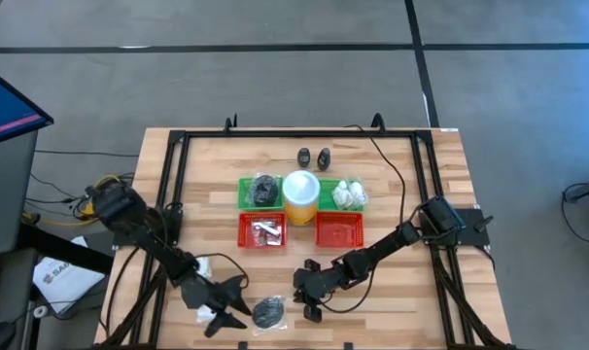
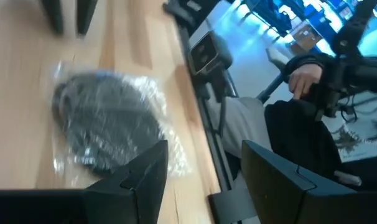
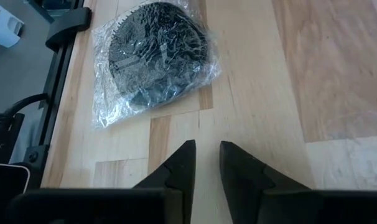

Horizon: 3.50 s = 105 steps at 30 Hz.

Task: Pick & Place Travel size toiletries
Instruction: Put the hairbrush into the left green basket

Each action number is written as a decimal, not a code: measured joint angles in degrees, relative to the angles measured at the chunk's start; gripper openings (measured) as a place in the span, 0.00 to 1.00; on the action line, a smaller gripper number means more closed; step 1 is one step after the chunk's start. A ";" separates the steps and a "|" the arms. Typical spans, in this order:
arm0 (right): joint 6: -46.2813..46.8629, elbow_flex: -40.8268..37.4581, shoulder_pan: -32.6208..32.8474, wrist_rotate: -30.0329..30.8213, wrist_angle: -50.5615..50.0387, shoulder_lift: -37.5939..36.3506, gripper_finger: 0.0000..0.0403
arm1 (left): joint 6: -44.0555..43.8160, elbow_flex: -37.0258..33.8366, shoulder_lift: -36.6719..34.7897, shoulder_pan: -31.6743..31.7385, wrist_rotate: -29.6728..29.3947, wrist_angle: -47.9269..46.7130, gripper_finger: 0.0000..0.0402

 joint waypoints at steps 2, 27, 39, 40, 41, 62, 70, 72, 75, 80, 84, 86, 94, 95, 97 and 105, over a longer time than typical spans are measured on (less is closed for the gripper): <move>0.00 0.00 -0.02 -0.71 0.01 -0.02 0.16 | -2.47 0.12 1.28 -0.21 0.60 -0.07 0.49; 2.14 0.75 -0.28 -3.00 -0.12 -0.04 0.31 | -6.43 4.71 8.81 1.15 0.36 -1.60 0.48; 1.64 0.76 -0.35 -4.21 -0.21 -0.11 0.36 | -6.72 6.60 8.89 1.03 1.14 -7.51 0.32; 1.61 0.76 -0.35 -4.21 -0.21 -0.11 0.36 | -6.30 7.18 8.92 0.90 1.14 -8.82 0.31; 1.56 0.76 -0.35 -4.21 -0.21 -0.11 0.36 | -5.85 7.74 8.94 0.84 1.13 -9.92 0.30; 1.68 0.66 -0.46 -4.46 1.32 -0.07 0.35 | -3.23 11.57 9.03 2.73 -0.61 -21.64 0.29; 3.50 0.68 -2.55 -5.74 6.45 -0.04 0.36 | -1.13 11.57 9.07 4.44 -1.12 -21.40 0.29; 3.63 0.68 -3.13 -5.72 6.06 -0.04 0.35 | 0.19 11.57 9.09 4.70 -1.27 -21.24 0.29; 3.68 0.68 -3.70 -5.71 5.73 -0.04 0.35 | 0.51 11.57 9.11 5.09 -1.97 -20.81 0.29; 4.55 0.70 -3.78 -5.73 1.86 -0.04 0.36 | 0.53 11.57 9.11 5.28 -2.34 -20.79 0.29; 4.57 0.70 -4.08 -5.81 1.31 -0.05 0.35 | 0.36 11.57 9.11 5.23 -2.34 -20.81 0.29; 4.71 0.70 -4.30 -6.08 1.26 -0.05 0.35 | 0.36 11.59 9.11 5.06 -2.53 -20.75 0.29; 5.18 0.72 -5.08 -6.35 4.24 -0.07 0.36 | 0.34 11.59 9.10 5.80 -3.60 -20.59 0.29; 5.20 0.72 -5.32 -6.37 4.35 -0.07 0.36 | 0.34 11.59 9.11 5.96 -3.90 -20.57 0.29; 5.18 0.72 -5.33 -6.37 4.41 -0.07 0.35 | 0.56 11.57 9.11 6.27 -4.22 -20.57 0.29; 3.35 0.72 -6.03 -6.86 3.85 -0.07 0.15 | 0.62 11.57 9.11 6.55 -5.01 -20.20 0.29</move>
